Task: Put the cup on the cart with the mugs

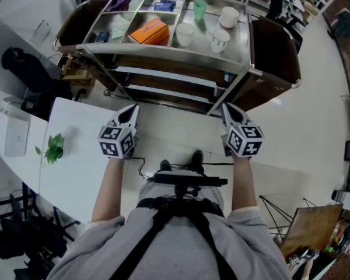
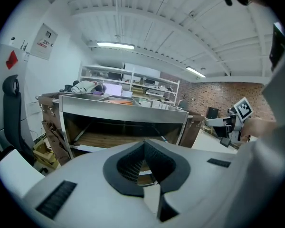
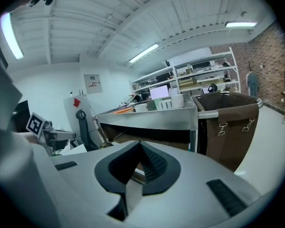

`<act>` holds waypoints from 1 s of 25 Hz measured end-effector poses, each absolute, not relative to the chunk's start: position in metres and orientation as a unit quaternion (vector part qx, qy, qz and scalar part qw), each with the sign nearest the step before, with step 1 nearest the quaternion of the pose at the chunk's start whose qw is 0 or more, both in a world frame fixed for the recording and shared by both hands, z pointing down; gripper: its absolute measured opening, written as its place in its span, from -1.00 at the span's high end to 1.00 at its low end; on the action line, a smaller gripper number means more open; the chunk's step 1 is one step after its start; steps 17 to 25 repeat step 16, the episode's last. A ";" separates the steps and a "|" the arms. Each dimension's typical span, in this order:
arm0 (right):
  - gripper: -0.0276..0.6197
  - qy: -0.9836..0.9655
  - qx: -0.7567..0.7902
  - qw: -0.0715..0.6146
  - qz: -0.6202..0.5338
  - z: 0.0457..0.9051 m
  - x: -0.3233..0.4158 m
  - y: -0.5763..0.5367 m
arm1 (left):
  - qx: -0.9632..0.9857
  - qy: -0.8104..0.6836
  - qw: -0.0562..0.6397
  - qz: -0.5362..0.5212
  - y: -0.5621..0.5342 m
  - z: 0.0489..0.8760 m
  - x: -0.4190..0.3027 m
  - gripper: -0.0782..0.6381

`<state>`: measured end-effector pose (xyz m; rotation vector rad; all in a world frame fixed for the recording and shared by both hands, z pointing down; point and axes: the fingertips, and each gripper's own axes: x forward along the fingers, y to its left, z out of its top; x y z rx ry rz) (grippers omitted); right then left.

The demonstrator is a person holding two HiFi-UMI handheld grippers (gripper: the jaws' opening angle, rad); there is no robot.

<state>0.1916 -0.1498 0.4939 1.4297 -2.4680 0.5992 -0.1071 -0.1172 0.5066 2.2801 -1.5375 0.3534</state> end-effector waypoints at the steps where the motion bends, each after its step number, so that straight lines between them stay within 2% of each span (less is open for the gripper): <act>1: 0.90 -0.842 0.487 0.112 0.203 0.492 0.193 -0.148 | 0.809 -0.544 0.183 0.125 -0.116 0.506 -0.106 0.77; 25: 0.90 -0.843 0.483 0.126 0.200 0.494 0.194 -0.141 | 0.818 -0.534 0.175 0.123 -0.108 0.495 -0.104 0.77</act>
